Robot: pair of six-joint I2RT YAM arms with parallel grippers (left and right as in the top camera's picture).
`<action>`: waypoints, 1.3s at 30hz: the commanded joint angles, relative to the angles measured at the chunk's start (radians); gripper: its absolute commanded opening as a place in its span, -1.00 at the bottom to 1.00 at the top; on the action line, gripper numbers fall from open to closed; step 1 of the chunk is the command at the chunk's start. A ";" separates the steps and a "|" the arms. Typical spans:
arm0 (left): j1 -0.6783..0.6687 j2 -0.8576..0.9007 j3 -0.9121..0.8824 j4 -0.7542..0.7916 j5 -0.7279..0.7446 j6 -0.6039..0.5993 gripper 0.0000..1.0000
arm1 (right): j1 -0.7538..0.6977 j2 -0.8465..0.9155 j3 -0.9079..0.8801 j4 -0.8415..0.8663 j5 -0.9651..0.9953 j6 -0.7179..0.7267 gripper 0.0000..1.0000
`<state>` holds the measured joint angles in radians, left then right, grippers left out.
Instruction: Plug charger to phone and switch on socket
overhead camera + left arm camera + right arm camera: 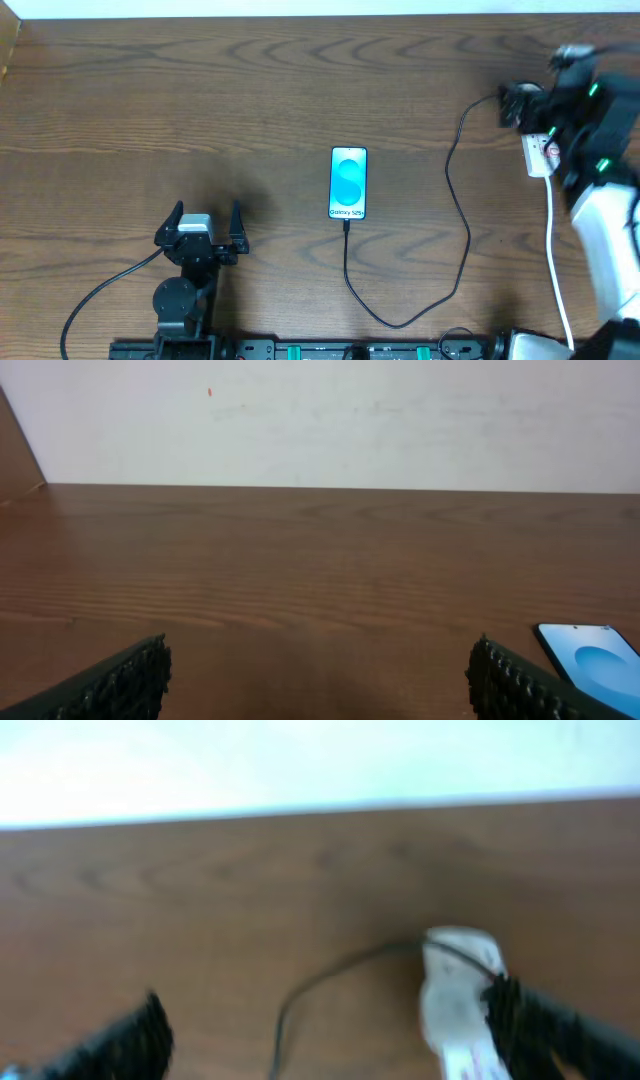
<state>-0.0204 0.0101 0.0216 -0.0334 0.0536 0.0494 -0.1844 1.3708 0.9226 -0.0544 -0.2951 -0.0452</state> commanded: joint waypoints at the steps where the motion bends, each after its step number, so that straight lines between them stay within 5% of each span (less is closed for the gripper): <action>1: 0.005 -0.006 -0.018 -0.034 0.006 -0.001 0.89 | 0.013 -0.086 -0.173 0.126 0.005 0.004 0.98; 11: 0.005 -0.006 -0.018 -0.034 0.006 -0.001 0.89 | 0.015 -0.363 -0.673 0.547 0.009 0.003 0.98; 19: 0.005 -0.006 -0.018 -0.034 0.006 -0.001 0.89 | 0.015 -0.610 -0.920 0.631 0.008 0.003 0.99; 39: 0.005 -0.006 -0.018 -0.034 0.006 -0.001 0.89 | 0.016 -1.164 -0.917 0.026 0.114 0.003 0.98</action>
<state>-0.0204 0.0101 0.0216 -0.0338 0.0540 0.0494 -0.1772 0.2565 0.0067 0.0067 -0.2268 -0.0441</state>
